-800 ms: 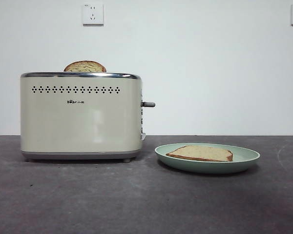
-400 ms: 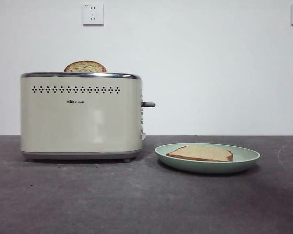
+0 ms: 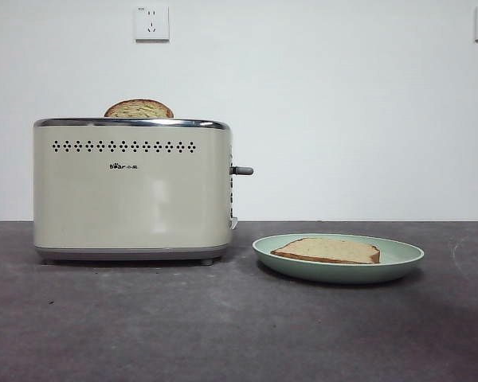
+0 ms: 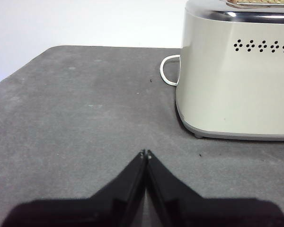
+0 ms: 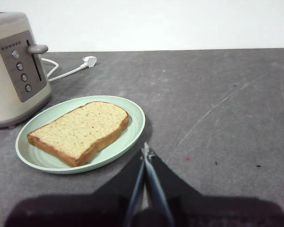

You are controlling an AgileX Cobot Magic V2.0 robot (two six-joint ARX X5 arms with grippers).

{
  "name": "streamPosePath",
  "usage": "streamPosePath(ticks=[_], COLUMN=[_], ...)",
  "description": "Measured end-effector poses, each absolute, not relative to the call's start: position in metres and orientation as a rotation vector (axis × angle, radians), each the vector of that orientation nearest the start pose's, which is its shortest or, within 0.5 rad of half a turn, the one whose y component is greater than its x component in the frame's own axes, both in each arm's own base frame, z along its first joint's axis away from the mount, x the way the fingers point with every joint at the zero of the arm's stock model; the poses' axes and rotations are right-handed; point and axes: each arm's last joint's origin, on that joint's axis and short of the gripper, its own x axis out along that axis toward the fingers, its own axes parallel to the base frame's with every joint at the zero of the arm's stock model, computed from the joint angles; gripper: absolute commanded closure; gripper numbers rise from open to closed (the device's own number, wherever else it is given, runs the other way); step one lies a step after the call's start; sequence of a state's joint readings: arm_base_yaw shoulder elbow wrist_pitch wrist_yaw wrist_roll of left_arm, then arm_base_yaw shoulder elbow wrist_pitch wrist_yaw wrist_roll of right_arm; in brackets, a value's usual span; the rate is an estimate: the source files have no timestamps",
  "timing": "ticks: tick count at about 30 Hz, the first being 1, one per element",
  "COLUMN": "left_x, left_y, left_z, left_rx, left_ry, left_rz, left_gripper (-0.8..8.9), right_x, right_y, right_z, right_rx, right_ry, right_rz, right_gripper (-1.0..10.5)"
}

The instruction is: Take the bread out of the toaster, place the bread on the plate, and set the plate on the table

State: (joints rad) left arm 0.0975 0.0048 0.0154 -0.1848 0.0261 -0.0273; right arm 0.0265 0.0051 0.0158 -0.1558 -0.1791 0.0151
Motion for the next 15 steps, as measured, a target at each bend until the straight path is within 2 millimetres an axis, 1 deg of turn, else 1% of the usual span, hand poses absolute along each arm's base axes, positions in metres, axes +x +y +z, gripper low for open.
streamPosePath(ticks=[15], left_x=[0.0952], left_y=[0.0085], left_z=[0.1506], left_rx=[-0.038], left_ry=[0.173], left_rz=[0.074], left_gripper=[8.17], right_x=[0.0954], right_y=[0.0077], right_z=[0.1536], right_rx=[0.034], right_ry=[0.147], right_rz=[0.204], right_gripper=[9.5])
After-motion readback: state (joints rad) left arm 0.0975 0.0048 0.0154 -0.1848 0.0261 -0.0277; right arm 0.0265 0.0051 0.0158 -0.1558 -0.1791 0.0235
